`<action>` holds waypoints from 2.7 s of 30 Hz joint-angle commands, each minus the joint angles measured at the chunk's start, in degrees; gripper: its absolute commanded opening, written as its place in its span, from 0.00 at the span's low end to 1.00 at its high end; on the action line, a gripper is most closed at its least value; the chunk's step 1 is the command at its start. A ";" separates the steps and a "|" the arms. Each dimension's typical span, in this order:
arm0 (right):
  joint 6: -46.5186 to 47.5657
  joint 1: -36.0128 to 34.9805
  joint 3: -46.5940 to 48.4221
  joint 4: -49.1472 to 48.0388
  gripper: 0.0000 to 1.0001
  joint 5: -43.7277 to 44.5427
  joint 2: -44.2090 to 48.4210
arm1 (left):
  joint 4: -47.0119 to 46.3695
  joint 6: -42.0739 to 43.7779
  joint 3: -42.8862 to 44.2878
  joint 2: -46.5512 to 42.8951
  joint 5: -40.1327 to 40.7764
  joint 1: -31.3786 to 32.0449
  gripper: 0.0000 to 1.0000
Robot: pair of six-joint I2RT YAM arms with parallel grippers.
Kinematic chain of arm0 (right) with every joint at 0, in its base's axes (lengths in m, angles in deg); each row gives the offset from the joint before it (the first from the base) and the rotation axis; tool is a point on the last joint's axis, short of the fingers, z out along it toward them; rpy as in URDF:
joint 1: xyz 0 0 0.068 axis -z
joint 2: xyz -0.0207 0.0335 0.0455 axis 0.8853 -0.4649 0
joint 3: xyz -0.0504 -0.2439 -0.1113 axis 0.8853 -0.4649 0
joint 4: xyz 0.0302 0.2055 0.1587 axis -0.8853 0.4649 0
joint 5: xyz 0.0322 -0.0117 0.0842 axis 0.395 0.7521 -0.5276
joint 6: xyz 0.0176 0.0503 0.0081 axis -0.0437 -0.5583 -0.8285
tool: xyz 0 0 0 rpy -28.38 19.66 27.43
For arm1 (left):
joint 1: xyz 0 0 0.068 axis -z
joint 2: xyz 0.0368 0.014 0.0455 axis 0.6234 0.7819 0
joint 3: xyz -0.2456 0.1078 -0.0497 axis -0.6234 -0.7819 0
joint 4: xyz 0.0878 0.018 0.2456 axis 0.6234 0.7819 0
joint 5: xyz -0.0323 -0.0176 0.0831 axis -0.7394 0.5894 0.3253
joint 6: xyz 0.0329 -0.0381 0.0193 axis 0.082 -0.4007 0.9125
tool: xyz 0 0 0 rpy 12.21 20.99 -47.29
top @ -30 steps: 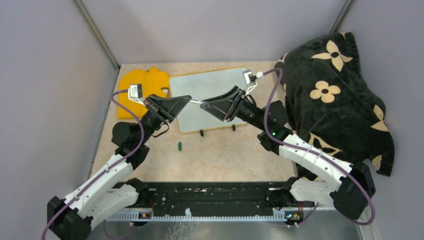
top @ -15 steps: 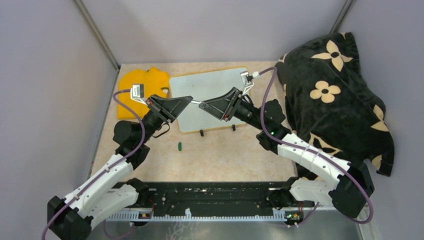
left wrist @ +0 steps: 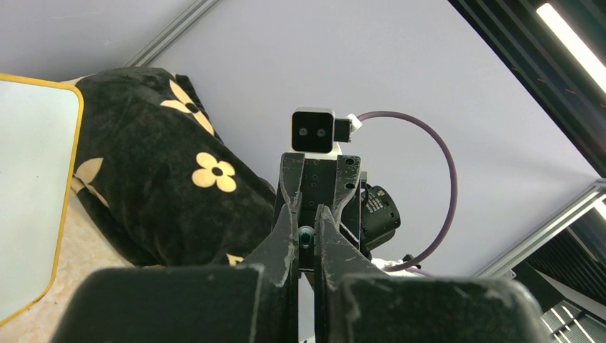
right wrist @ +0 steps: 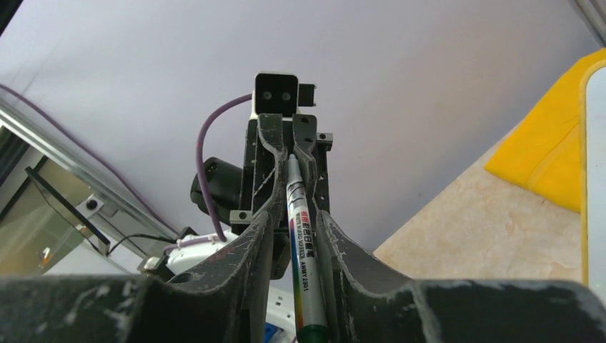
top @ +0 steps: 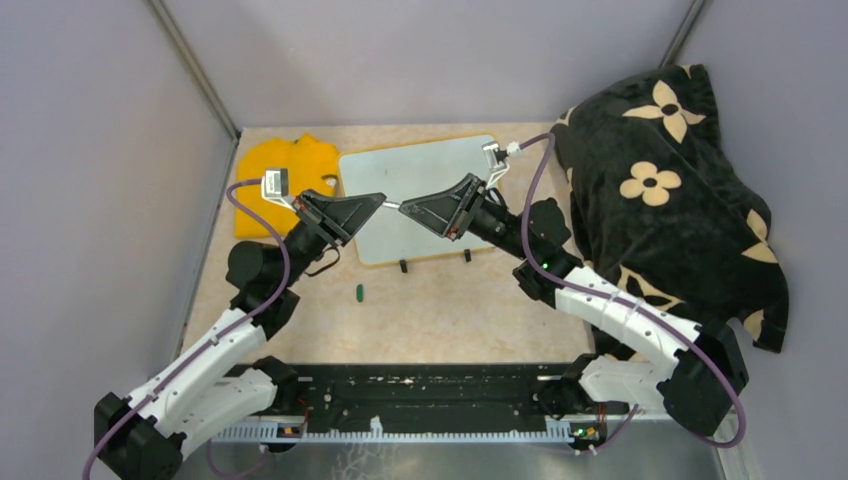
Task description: Write a sentence on the whiteboard
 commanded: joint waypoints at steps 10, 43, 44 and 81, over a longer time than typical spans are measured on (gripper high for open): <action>-2.23 0.34 1.44 -6.39 0.27 0.38 -0.18 | 0.29 0.48 0.04 -0.26 1.35 0.21 0.00; -3.38 0.38 0.25 -6.81 0.24 1.37 -0.95 | 3.10 0.22 0.13 -0.72 3.57 0.20 0.00; -3.39 0.42 0.25 -6.82 0.23 1.37 -0.95 | 3.10 0.22 0.15 -0.71 3.59 0.27 0.00; 3.66 0.41 -1.16 3.01 0.00 3.06 4.60 | 8.10 4.59 -2.49 -5.66 7.58 0.20 0.79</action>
